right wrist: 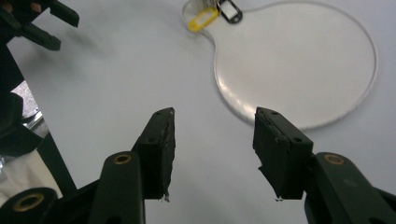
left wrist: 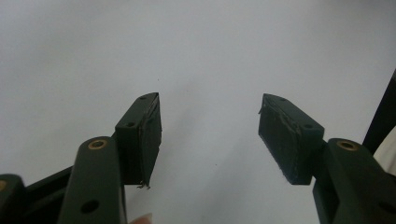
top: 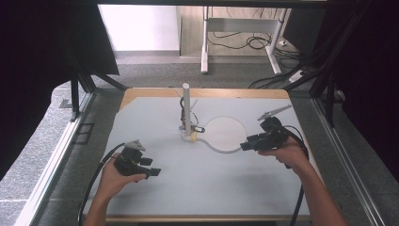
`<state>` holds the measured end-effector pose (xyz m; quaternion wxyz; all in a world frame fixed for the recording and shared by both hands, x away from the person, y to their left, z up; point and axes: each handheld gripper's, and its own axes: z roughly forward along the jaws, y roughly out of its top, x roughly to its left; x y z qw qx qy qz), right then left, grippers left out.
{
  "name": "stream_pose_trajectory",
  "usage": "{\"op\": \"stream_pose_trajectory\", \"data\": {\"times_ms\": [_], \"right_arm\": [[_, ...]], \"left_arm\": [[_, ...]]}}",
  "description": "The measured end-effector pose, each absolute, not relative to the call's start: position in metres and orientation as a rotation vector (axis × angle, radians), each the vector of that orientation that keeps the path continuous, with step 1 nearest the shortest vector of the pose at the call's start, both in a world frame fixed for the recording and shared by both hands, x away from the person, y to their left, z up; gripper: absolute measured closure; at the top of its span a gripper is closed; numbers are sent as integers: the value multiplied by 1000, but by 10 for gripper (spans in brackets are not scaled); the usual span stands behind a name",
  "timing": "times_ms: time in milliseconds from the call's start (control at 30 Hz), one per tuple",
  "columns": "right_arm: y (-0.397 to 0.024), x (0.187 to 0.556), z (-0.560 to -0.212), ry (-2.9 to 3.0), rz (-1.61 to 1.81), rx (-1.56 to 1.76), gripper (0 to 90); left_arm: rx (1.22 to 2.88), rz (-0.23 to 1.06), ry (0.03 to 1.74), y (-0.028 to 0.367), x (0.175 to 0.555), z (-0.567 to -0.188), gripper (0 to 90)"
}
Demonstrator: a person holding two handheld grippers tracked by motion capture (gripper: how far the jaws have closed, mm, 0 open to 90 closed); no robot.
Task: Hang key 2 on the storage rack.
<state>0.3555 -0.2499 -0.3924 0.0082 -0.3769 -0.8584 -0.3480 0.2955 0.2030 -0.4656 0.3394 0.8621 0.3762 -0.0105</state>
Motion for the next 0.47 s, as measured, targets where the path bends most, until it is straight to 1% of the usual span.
{"op": "stream_pose_trajectory", "data": {"times_ms": [167,300,467], "right_arm": [[-266,347,-410,-2651,-1102,-1213,495],[-269,347,-407,-2661,-1119,-1241,493],[-268,349,-403,-2666,-1164,-1238,461]], "left_arm": [[2249,-31,978,201,296,-466,397],[2254,-32,978,200,297,-467,397],[2242,-46,988,199,299,-468,395]]}}
